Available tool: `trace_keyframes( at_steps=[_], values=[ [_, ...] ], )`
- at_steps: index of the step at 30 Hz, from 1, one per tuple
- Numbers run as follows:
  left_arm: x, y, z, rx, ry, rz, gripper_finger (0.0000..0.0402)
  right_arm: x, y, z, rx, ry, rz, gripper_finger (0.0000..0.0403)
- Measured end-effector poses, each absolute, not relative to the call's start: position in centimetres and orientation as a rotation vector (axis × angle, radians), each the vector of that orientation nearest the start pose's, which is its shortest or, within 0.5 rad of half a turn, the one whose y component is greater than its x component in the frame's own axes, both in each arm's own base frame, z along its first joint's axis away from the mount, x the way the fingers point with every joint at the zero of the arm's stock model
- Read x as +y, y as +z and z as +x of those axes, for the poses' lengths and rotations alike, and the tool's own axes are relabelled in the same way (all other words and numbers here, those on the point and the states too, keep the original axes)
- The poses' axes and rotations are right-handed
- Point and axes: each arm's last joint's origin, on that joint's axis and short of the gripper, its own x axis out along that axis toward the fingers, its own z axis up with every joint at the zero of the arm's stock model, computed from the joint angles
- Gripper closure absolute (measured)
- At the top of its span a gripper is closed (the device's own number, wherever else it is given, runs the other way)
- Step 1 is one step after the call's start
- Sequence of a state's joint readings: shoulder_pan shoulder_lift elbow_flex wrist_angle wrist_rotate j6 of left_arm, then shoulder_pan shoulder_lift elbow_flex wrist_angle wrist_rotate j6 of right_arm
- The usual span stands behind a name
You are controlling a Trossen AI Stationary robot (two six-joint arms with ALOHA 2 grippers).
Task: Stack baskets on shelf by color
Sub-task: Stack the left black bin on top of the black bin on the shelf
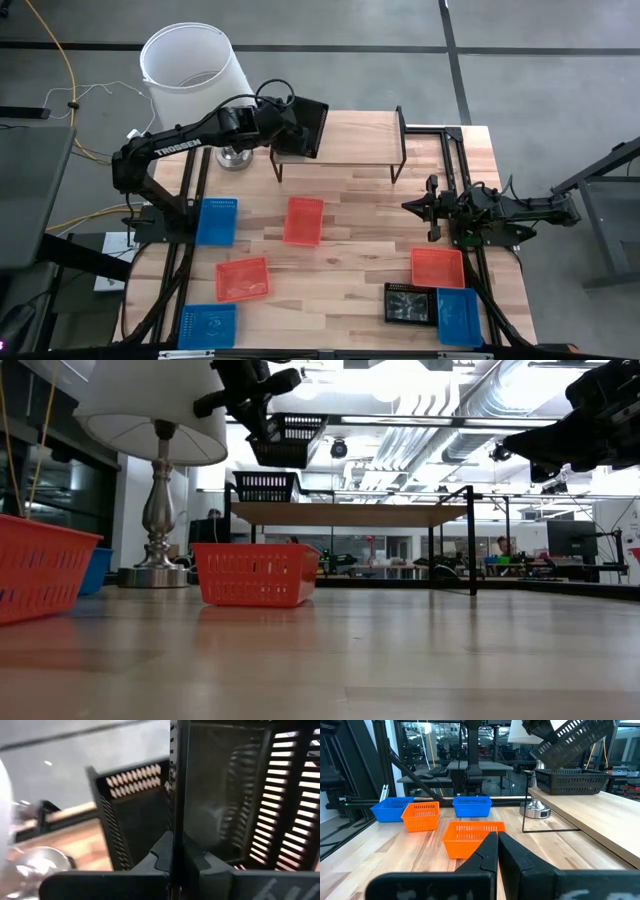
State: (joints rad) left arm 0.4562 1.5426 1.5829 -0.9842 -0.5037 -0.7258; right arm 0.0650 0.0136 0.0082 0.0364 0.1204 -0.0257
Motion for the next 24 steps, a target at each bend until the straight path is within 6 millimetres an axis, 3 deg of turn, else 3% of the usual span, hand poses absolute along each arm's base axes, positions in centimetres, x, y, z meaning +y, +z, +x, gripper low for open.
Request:
trace_keyframes(
  at_steps=[24],
  values=[
    [14.81, 35.80, 26.33, 0.598, 1.372, -0.587, 0.0401, 0.29, 16.88, 9.78, -0.030, -0.056, -0.023, 0.0402]
  ],
)
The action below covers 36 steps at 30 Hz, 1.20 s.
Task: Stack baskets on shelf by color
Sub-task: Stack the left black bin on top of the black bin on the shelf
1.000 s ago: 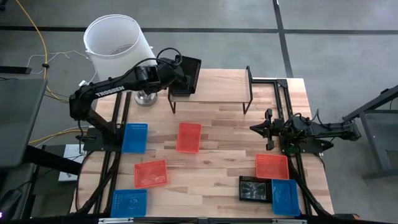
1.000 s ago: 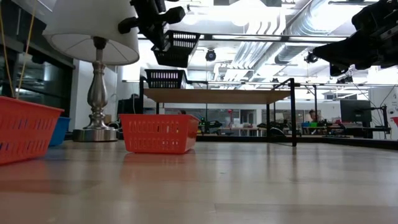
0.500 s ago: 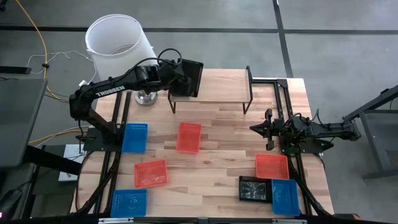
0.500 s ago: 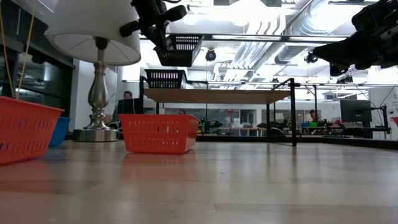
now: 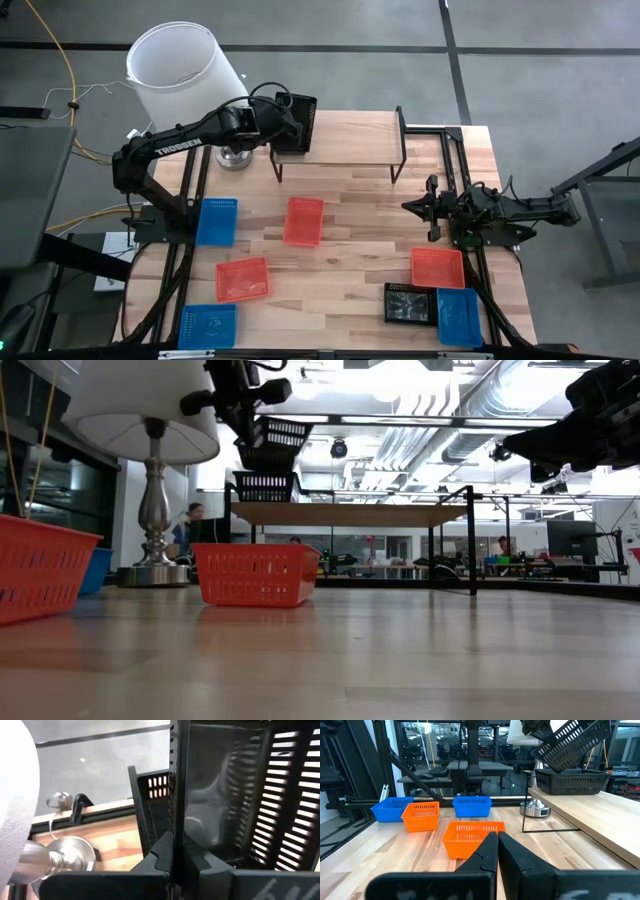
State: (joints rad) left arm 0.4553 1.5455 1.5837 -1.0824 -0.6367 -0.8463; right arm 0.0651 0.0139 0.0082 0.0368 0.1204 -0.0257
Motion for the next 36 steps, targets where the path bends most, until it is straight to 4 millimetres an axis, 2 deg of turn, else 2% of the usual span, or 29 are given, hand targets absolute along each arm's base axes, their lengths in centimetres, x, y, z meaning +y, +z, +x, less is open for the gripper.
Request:
trace_keyframes(
  at_steps=[7, 16, 28, 31, 36],
  values=[
    [14.9, 35.2, 27.0, 0.619, 1.347, -0.601, 0.0401, 0.3, 16.9, 9.8, -0.030, -0.055, -0.023, 0.0402],
    [15.4, 33.3, 28.7, 0.672, 1.347, -0.601, 0.0401, 0.3, 16.9, 9.8, -0.030, -0.056, -0.023, 0.0402],
    [15.5, 33.2, 28.9, 0.682, 1.326, -0.593, 0.0401, 0.3, 16.9, 9.8, -0.030, -0.055, -0.023, 0.0402],
    [15.5, 33.2, 28.9, 0.703, 1.309, -0.572, 0.0391, 0.3, 16.9, 9.8, -0.030, -0.056, -0.023, 0.0402],
    [15.5, 33.2, 28.9, 0.724, 1.296, -0.540, 0.0353, 0.3, 16.9, 9.8, -0.030, -0.055, -0.023, 0.0402]
  ],
)
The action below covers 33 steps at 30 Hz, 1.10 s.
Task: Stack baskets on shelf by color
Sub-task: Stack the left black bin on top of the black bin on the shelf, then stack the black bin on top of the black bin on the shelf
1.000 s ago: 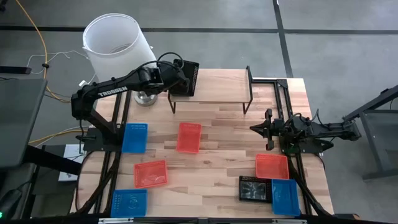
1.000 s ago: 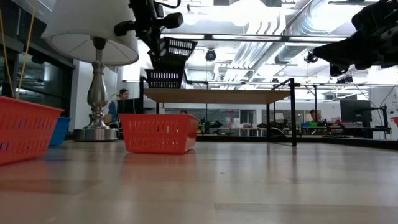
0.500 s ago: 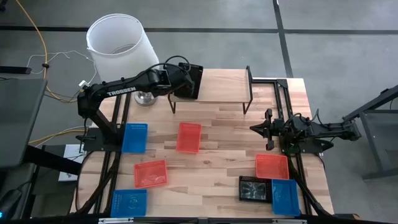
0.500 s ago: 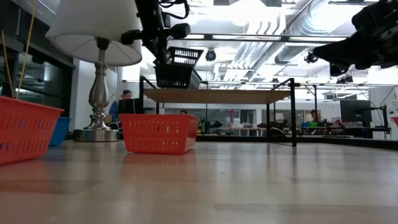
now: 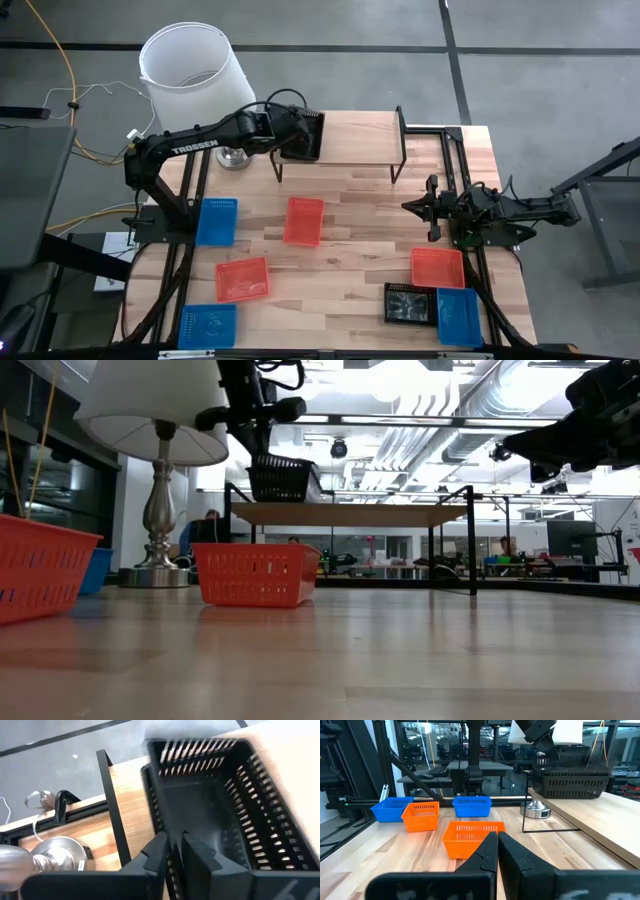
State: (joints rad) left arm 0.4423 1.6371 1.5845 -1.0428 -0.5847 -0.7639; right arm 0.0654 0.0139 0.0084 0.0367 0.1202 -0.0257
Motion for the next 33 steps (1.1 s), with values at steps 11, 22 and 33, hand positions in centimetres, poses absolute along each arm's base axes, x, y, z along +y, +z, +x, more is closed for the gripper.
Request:
trace_keyframes(
  at_steps=[11, 22, 33],
  values=[
    [15.4, 35.0, 29.3, 0.680, 1.225, -0.541, 0.0256, 0.3, 16.9, 9.8, -0.030, -0.056, -0.023, 0.0402],
    [12.9, 37.5, 32.3, 0.565, 0.966, -0.356, 0.0243, 0.3, 16.9, 9.8, -0.030, -0.055, -0.023, 0.0402],
    [6.1, 40.8, 34.2, 0.445, 0.546, -0.056, 0.0241, 0.3, 16.9, 9.8, -0.030, -0.056, -0.023, 0.0402]
  ],
)
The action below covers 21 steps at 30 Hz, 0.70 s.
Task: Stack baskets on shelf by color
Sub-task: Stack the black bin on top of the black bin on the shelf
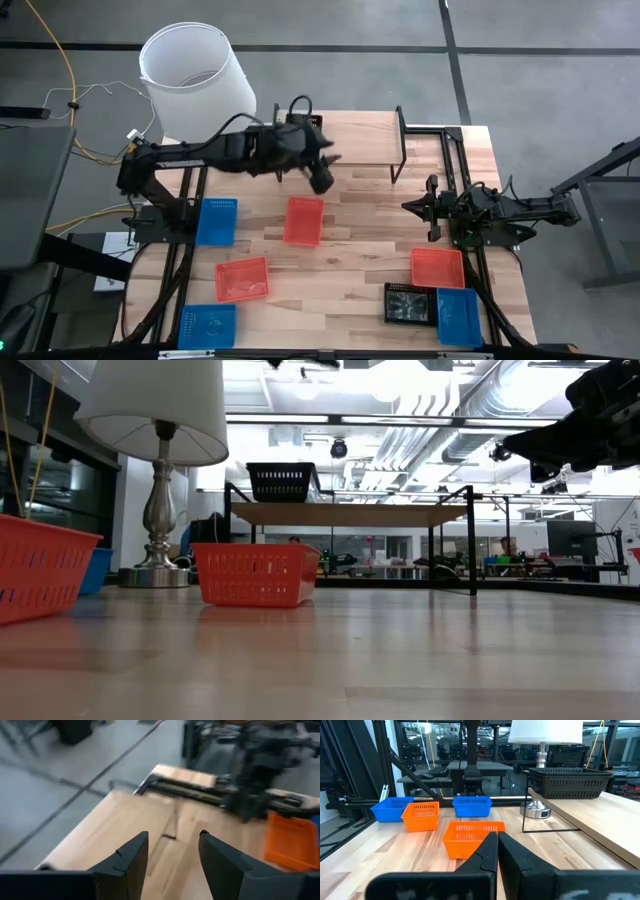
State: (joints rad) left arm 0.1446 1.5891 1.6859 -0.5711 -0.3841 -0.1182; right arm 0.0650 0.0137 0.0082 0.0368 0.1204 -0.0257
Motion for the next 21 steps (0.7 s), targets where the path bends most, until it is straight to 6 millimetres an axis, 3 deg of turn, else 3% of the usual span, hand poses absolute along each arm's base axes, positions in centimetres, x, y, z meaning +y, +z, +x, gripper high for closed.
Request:
trace_keyframes(
  at_steps=[6, 10, 16, 21],
  values=[
    [0.9, 42.4, 32.6, 0.380, 0.457, 0.057, 0.0241, 0.3, 16.9, 9.8, -0.030, -0.055, -0.023, 0.0402],
    [-1.9, 42.2, 31.0, 0.336, 0.397, 0.115, 0.0241, 0.3, 16.9, 9.8, -0.031, -0.055, -0.023, 0.0402],
    [-5.4, 40.1, 27.8, 0.237, 0.269, 0.124, 0.0241, 0.3, 16.9, 9.8, -0.031, -0.055, -0.023, 0.0402],
    [-7.1, 36.7, 24.4, 0.203, 0.193, 0.108, 0.0241, 0.3, 16.9, 9.8, -0.031, -0.056, -0.023, 0.0402]
  ],
)
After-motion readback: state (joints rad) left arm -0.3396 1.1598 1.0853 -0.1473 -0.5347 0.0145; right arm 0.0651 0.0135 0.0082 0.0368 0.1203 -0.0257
